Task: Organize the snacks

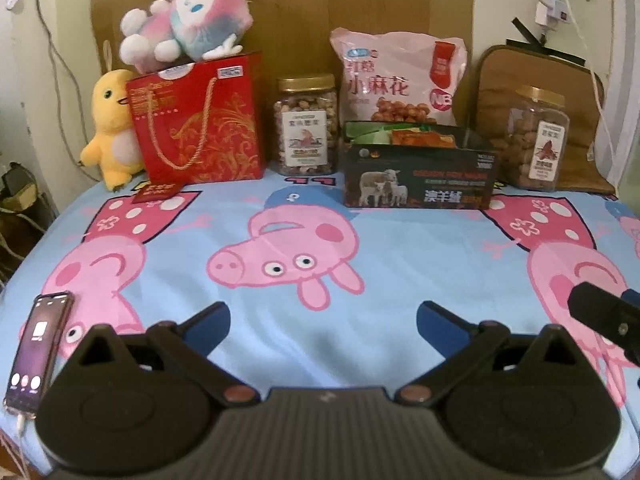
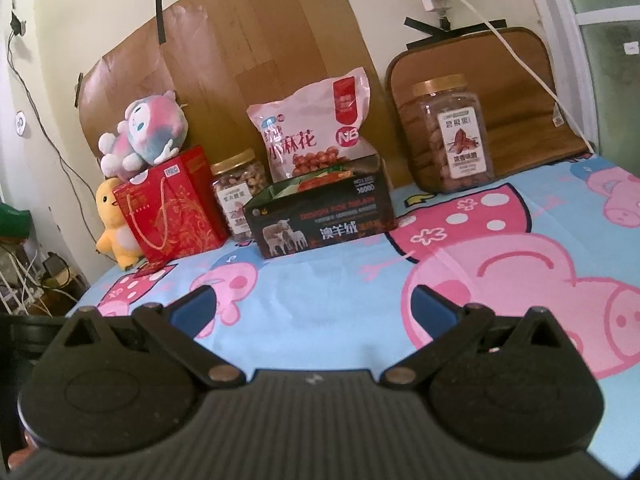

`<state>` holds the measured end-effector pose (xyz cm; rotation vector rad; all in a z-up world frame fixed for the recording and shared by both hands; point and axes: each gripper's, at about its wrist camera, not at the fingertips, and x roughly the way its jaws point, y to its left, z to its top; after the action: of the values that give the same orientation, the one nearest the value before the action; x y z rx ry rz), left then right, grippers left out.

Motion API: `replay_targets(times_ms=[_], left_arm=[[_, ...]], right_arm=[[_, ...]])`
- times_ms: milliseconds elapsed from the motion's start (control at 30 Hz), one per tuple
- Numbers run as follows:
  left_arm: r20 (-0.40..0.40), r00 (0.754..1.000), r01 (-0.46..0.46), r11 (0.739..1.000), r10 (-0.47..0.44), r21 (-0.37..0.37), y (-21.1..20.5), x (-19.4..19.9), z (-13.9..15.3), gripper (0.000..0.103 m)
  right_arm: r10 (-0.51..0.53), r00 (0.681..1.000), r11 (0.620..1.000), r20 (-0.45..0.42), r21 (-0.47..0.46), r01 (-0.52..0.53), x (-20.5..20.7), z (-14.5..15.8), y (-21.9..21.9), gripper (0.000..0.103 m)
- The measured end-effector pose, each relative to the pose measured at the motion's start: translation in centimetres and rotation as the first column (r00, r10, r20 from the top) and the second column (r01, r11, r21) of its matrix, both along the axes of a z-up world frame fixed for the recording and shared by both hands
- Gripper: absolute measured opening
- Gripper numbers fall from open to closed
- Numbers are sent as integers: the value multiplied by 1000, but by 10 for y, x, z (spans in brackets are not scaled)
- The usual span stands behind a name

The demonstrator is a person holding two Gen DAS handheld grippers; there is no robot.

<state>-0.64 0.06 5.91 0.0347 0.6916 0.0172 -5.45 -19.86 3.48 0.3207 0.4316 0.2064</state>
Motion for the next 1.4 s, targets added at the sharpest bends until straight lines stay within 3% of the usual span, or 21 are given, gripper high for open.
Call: replay_targets(times_ms=[200, 400, 667, 867, 1067, 1400], left_arm=[[21, 999, 43, 999, -43, -18, -5, 5, -3, 103], [97, 995, 25, 1000, -25, -1, -6, 3, 3, 103], [114, 993, -16, 999, 19, -32, 0, 9, 1, 103], [35, 998, -56, 995, 58, -77, 10, 20, -8, 103], [-25, 999, -39, 995, 36, -93, 14, 23, -18, 103], [-19, 1000, -17, 992, 14, -128, 20, 21, -18, 103]], right_arm=[[-26, 1000, 1000, -13, 9, 26, 6, -2, -7, 103], [-36, 999, 999, -16, 17, 37, 13, -1, -10, 103], [-21, 1000, 1000, -13, 11, 21, 18, -3, -10, 103], [27, 999, 999, -43, 24, -26, 21, -5, -7, 103], [64, 997, 998, -44, -4, -64, 22, -4, 1, 103], [61, 997, 998, -50, -23, -63, 24, -6, 6, 103]])
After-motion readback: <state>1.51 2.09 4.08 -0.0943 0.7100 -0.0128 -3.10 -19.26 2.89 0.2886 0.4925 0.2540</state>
